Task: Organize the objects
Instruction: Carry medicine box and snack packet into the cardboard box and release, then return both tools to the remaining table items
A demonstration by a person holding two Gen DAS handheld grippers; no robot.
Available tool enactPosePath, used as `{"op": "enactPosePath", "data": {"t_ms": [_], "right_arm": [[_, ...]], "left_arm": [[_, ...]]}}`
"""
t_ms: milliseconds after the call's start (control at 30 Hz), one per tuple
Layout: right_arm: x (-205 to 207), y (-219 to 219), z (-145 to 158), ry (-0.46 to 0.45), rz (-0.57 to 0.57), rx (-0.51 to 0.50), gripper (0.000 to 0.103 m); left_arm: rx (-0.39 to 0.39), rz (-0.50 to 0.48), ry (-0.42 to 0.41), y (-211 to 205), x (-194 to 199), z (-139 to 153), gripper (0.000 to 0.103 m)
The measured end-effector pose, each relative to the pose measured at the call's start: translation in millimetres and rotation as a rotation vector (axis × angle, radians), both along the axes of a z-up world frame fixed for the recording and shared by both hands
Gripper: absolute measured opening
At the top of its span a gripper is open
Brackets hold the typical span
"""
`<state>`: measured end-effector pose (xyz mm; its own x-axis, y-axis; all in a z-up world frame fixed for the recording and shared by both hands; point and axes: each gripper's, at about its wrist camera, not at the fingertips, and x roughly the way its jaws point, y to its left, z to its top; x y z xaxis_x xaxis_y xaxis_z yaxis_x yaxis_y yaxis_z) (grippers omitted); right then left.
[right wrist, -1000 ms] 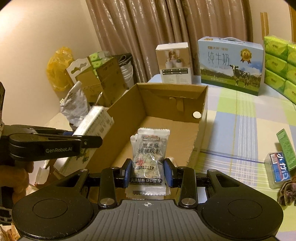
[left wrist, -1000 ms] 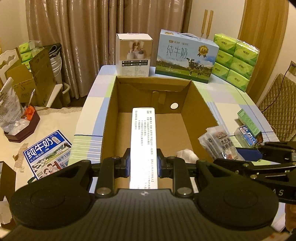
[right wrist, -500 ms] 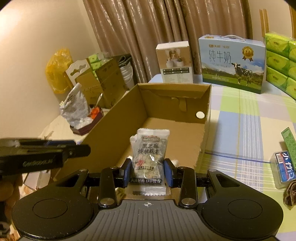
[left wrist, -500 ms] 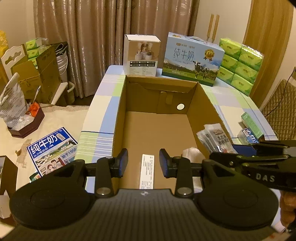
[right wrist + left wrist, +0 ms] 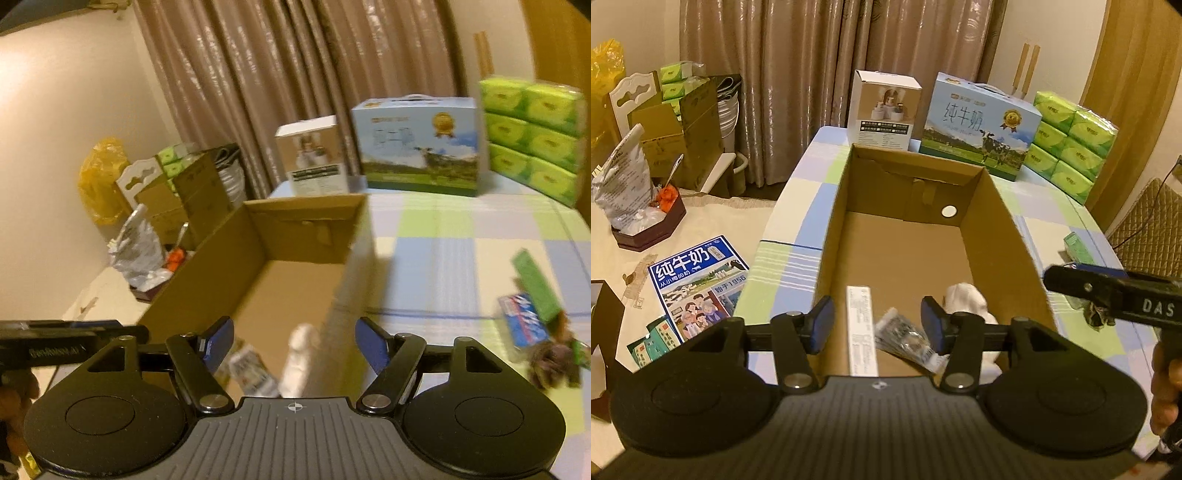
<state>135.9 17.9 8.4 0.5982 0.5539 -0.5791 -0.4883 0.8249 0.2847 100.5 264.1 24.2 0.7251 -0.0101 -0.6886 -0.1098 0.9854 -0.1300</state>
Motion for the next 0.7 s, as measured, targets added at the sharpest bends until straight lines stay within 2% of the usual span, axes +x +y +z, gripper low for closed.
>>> {"op": "enactPosePath", "data": {"t_ms": [233, 333, 400, 533, 700], "right_arm": [[-29, -49, 4, 0.000, -0.060, -0.034, 0.078], [-40, -70, 9, -0.016, -0.082, -0.045, 0.082], [-45, -83, 12, -0.019, -0.099, -0.048, 0.085], [-52, -110, 16, -0.027, -0.126, -0.057, 0.090], [-62, -150, 18, -0.044, -0.183, -0.088, 0.097]], "left_arm": [[-0.015, -0.018, -0.017, -31, -19, 12, 0.052], [-0.013, -0.029, -0.027, -48, -29, 18, 0.061], [-0.010, -0.044, -0.026, -61, -34, 20, 0.061], [-0.007, -0.073, -0.026, -87, -42, 24, 0.073], [-0.015, -0.129, -0.025, -122, -46, 28, 0.080]]}}
